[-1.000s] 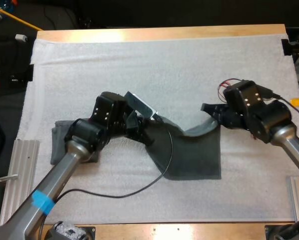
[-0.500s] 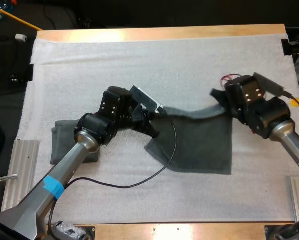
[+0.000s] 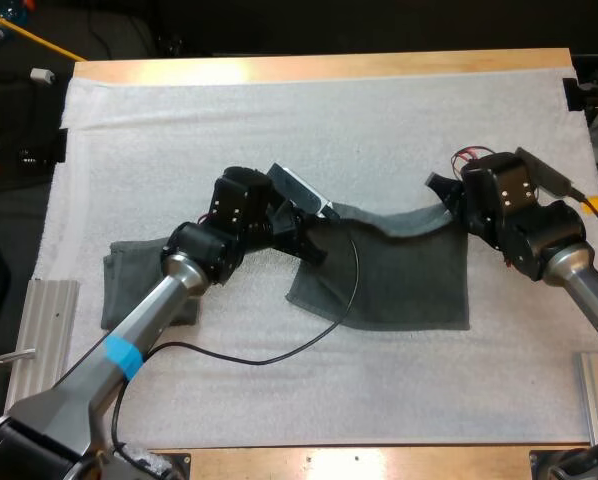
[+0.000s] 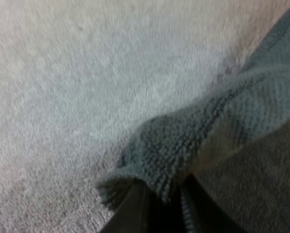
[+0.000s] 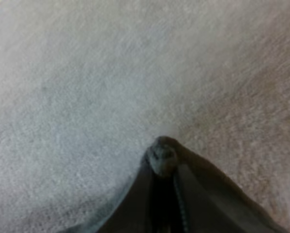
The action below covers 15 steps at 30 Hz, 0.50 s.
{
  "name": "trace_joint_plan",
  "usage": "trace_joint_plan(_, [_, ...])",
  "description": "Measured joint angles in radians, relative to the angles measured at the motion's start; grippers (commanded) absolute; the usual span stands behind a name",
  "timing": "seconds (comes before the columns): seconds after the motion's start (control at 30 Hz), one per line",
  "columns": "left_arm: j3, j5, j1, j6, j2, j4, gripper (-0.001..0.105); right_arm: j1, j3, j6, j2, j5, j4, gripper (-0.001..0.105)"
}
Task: Pick towel from pile, fold and stack
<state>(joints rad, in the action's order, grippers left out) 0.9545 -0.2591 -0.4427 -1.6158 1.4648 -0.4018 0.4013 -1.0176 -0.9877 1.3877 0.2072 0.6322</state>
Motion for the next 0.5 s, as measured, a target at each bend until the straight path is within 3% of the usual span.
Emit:
trace_joint_plan(0.13, [0.0,0.0,0.0,0.0,0.024,0.022,0.033,-0.002,0.035,0.0,0.0,-0.012,-0.07,0.0])
trace_joint_plan(0.2, [0.0,0.0,0.0,0.0,0.036,0.042,0.037,-0.013,0.053,0.0,0.008,-0.055,-0.107,0.002])
trace_joint_plan(0.3, [0.0,0.0,0.0,0.0,0.054,0.062,0.041,-0.045,0.067,0.007,0.037,-0.136,-0.139,0.02])
trace_joint_plan(0.37, [0.0,0.0,0.0,0.0,0.059,0.064,0.043,-0.072,0.069,0.009,0.055,-0.177,-0.14,0.043])
trace_joint_plan(0.43, [0.0,0.0,0.0,0.0,0.059,0.064,0.044,-0.087,0.069,0.007,0.066,-0.204,-0.143,0.057])
trace_joint_plan(0.5, [0.0,-0.001,0.0,0.0,0.059,0.061,0.046,-0.096,0.069,-0.009,0.067,-0.212,-0.144,0.063])
